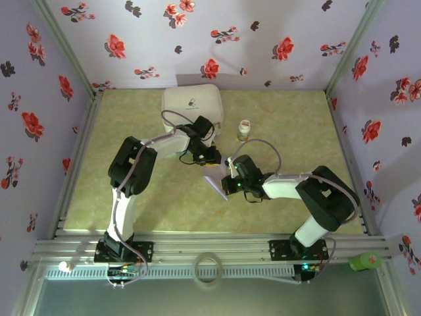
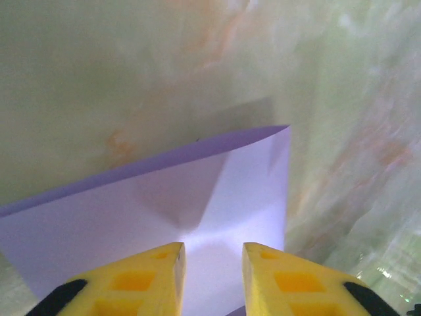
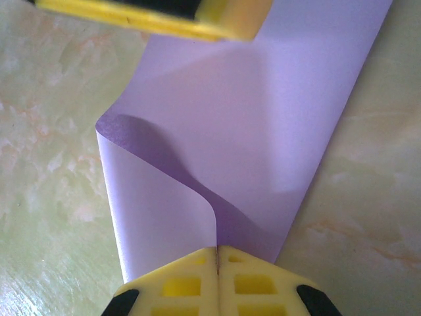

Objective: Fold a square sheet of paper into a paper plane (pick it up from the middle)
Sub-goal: Third fold the triangle at the center of the table.

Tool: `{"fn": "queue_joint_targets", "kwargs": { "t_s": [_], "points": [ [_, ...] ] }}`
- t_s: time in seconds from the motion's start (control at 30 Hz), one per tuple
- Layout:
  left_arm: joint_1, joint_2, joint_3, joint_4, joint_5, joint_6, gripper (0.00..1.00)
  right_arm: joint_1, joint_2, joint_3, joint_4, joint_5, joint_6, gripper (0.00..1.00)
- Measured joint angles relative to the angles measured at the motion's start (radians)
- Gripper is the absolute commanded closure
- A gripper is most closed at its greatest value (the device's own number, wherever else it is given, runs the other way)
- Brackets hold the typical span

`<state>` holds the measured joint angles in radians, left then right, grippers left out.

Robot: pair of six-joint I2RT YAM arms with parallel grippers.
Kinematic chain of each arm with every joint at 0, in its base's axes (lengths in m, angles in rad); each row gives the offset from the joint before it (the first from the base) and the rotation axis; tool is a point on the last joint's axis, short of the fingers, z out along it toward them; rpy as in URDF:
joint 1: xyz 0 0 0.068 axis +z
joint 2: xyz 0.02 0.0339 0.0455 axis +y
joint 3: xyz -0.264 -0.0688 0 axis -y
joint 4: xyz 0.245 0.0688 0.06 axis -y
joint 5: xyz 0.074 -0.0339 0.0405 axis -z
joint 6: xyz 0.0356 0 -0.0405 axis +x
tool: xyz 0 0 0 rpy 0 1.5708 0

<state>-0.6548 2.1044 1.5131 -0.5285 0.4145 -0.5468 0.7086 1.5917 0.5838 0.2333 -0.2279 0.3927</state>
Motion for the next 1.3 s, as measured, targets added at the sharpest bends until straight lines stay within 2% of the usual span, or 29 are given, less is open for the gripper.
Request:
{"fn": "queue_joint_targets", "kwargs": {
  "t_s": [0.13, 0.23, 0.33, 0.37, 0.5, 0.7, 0.93, 1.3],
  "points": [
    [0.0, -0.06, 0.001, -0.002, -0.045, -0.024, 0.72, 0.0, 0.0, 0.0, 0.0, 0.0, 0.0, 1.0],
    [0.0, -0.16, -0.058, 0.042, -0.068, -0.066, 0.85, 0.0, 0.0, 0.0, 0.0, 0.0, 0.0, 1.0],
    [0.0, -0.293, -0.186, 0.121, -0.075, -0.135, 0.98, 0.0, 0.0, 0.0, 0.0, 0.0, 0.0, 1.0],
    [0.0, -0.338, -0.238, 0.151, -0.072, -0.161, 1.0, 0.0, 0.0, 0.0, 0.0, 0.0, 0.0, 1.0],
    [-0.002, -0.445, -0.418, 0.303, -0.018, -0.271, 1.0, 0.0, 0.0, 0.0, 0.0, 0.0, 0.0, 1.0],
    [-0.053, -0.447, -0.585, 0.504, 0.034, -0.431, 1.0, 0.0, 0.0, 0.0, 0.0, 0.0, 0.0, 1.0],
    [-0.085, -0.396, -0.628, 0.643, 0.038, -0.528, 1.0, 0.0, -0.006, -0.001, -0.008, 0.005, 0.0, 1.0],
    [-0.092, -0.356, -0.656, 0.687, 0.034, -0.567, 1.0, 0.0, -0.009, -0.002, -0.015, 0.011, 0.0, 1.0]
  ]
}}
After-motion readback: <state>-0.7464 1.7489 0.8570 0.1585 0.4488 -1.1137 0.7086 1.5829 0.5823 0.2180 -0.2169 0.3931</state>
